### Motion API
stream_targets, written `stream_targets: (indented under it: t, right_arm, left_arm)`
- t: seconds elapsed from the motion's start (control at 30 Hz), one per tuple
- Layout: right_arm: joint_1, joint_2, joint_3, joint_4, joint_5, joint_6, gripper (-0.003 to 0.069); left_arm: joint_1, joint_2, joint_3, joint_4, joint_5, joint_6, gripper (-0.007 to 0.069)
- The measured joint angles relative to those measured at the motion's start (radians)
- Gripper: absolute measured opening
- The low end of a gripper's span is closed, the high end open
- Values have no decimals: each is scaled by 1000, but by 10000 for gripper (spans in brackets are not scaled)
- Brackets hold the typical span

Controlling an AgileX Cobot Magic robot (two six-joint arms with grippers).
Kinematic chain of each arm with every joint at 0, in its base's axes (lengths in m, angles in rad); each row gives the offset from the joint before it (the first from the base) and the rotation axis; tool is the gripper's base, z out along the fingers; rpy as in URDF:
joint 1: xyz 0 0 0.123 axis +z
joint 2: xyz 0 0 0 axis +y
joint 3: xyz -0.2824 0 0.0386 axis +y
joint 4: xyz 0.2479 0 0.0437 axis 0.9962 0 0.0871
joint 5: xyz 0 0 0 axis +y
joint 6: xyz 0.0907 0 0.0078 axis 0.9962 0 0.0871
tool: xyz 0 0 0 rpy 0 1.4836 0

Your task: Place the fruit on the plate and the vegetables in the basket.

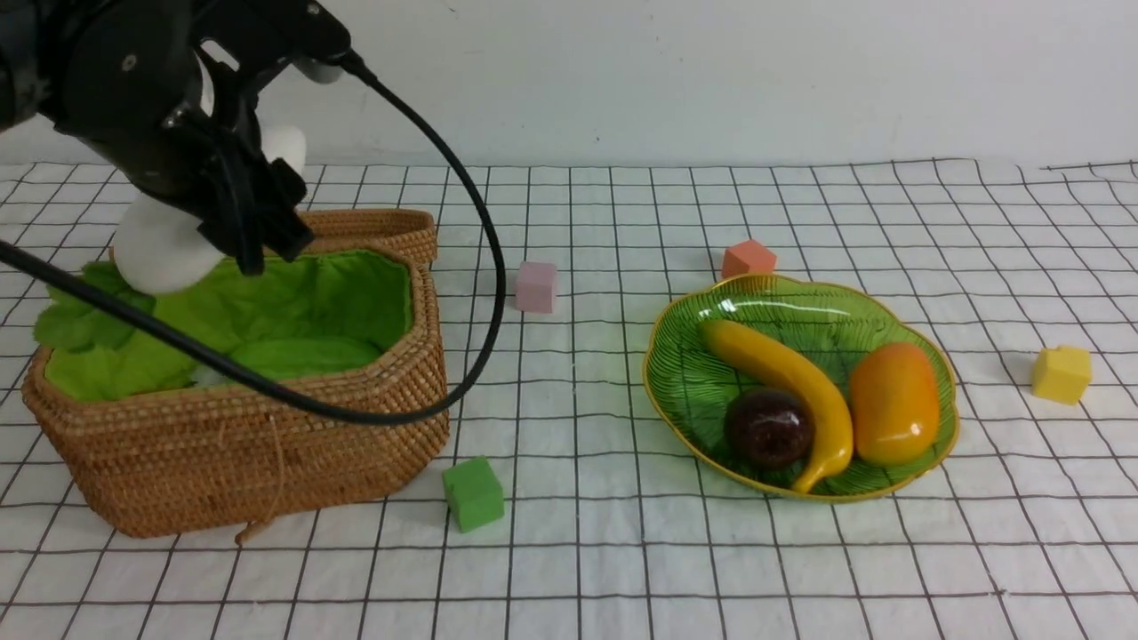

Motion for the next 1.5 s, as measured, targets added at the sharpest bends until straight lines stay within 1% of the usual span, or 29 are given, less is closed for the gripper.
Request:
stream_targets:
  t: [0.2,0.23,0.33,0.37,0.4,0.5,0.53,0.63,0.73,0.77,0.8,0.83,0.87,0.97,1.0,1.03,1.07,1.1,1.13,1.2,1.23,1.27,1.37,1.5]
  right_arm:
    - [0,0,0,0,0,0,228]
    - [0,0,0,0,0,0,230]
    - [1,0,0,0,0,0,233]
    - [1,0,0,0,0,0,234]
    - [1,0,0,0,0,0,235]
    - [1,0,0,0,0,0,237]
    - [1,0,0,0,0,0,237]
    - [1,0,0,0,0,0,237]
    - [1,0,0,0,0,0,237]
    - [1,0,0,0,0,0,237]
    - [1,0,0,0,0,0,237]
    - [1,0,0,0,0,0,237]
    - [1,0,0,0,0,0,237]
    - [1,0,0,0,0,0,238]
    - [1,0,0,0,0,0,238]
    - [1,0,0,0,0,0,238]
    - [1,0,0,0,0,0,238]
    - [1,0,0,0,0,0,238]
    - [1,0,0,0,0,0,238]
    - [1,0,0,0,0,0,238]
    - [1,0,0,0,0,0,238]
    - [1,0,0,0,0,0,238]
    - [1,0,0,0,0,0,238]
    - [1,0,0,0,0,0,238]
  left_arm:
    - [29,82,16,1,-33,-5,499]
    - [29,89,24,-1,-39,-5,519]
    - [29,90,32,-8,-40,-25,624]
    - [29,90,32,-8,-40,-27,630]
    - [29,83,32,-8,-31,-45,661]
    - [29,60,32,-20,3,-56,668]
    - [29,33,34,-36,40,-56,664]
    - [29,-79,34,-81,155,-56,608]
    - [29,-189,34,-160,280,-62,519]
    - [29,-239,34,-209,340,-63,465]
    - [29,-255,34,-217,354,-65,455]
    - [29,-315,46,-261,380,-83,381]
    - [29,-360,61,-278,387,-100,322]
    - [29,-501,129,-294,398,-164,136]
    - [29,-546,146,-298,399,-188,99]
    - [29,-604,178,-306,399,-220,42]
    - [29,-662,215,-322,399,-254,2]
    - [29,-721,258,-346,399,-289,-13]
    - [29,-781,315,-381,399,-328,-13]
    - [29,-900,411,-436,373,-370,-13]
    - [29,-910,433,-449,367,-374,-13]
    - [29,-984,510,-485,319,-392,-13]
    - [29,-1121,642,-541,205,-414,-13]
    - [29,-1249,751,-612,82,-462,-13]
